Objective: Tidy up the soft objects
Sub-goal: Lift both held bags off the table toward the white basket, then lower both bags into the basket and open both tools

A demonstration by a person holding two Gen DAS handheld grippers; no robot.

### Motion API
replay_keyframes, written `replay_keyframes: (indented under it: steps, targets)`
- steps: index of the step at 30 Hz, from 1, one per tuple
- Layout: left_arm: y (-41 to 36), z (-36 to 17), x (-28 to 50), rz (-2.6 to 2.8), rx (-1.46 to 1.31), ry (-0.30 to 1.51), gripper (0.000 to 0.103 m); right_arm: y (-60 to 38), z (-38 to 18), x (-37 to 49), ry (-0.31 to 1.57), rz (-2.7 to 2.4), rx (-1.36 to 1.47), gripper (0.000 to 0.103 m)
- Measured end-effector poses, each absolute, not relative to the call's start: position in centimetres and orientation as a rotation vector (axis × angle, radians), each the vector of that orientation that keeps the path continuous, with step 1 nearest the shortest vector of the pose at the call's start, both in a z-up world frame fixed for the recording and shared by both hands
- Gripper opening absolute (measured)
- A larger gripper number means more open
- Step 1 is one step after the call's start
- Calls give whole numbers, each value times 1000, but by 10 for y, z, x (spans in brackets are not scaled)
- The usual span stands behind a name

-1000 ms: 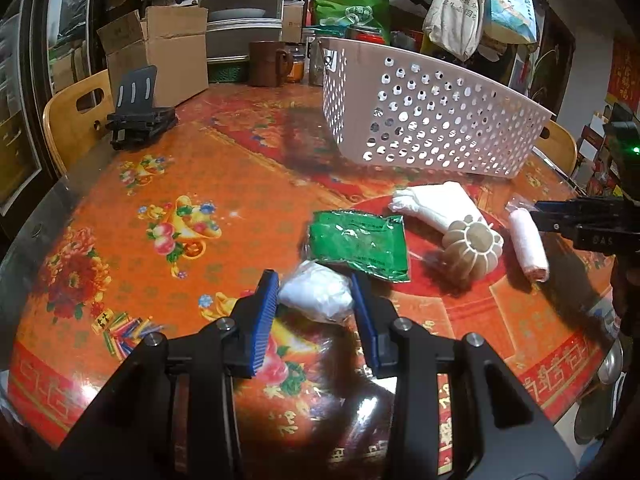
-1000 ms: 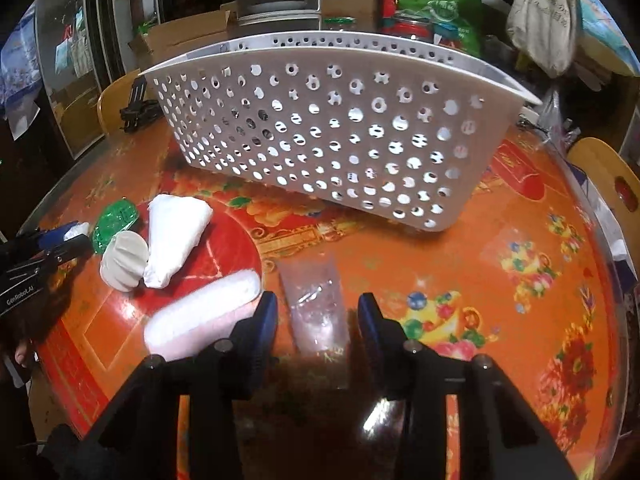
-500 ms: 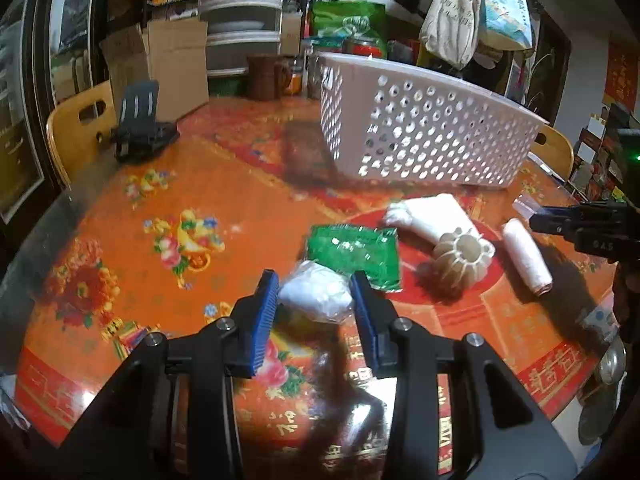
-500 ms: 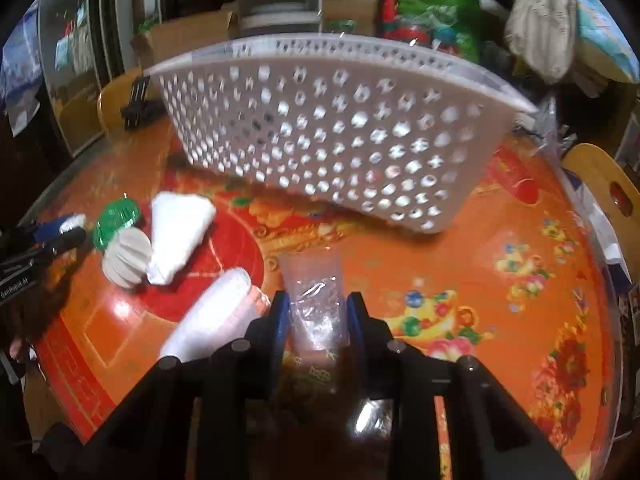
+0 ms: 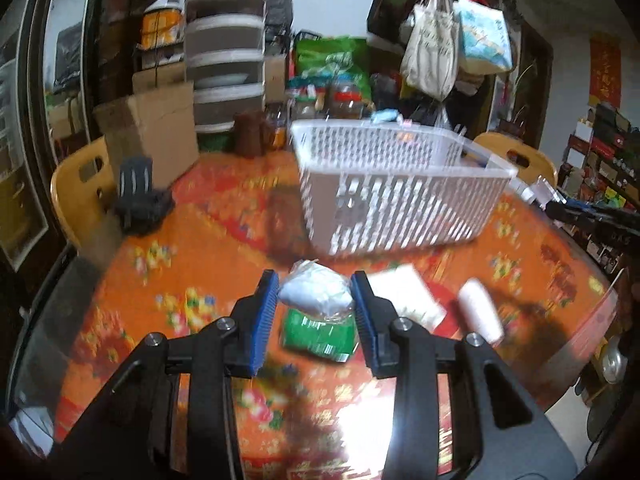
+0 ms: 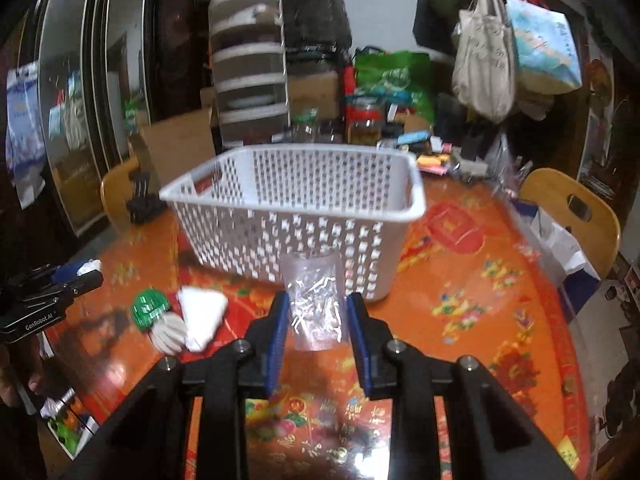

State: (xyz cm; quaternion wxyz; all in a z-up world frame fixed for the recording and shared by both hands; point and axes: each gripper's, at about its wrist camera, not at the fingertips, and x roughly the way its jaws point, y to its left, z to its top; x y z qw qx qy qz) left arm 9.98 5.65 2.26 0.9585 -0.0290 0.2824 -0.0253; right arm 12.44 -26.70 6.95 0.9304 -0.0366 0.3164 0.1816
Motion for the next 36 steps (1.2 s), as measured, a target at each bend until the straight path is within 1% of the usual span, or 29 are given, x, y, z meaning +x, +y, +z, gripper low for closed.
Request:
replay_keyframes:
  steps: [7,10,14,18,21,26,29,36]
  targets:
    - [36,106,137,-90,-10,505,35,-260,126,152,619,376,-92,28]
    - [26,128,162,-101,-2,510,35,-252,138,174,635,365,-103,28]
    - [11,145,207,-118,-18,567,35,-243,143,210,677,350,-109,28]
    - [-3,137,258,-125,-32,664,35,-237,134,250,732,313,-126,28]
    - [-13,114,300,-127,-51,770,35,-233,116,280,817,295,-131,28]
    - [-19,73,341,-104,-73,891,35,-227,83,312,935,264,-132,28]
    - [-18,55,353,-88,-77,917,35,-224,70,319,972,267,-137,28]
    - [-18,34,368,-70,-61,951,35,-213,56,324,990,268,-181,28]
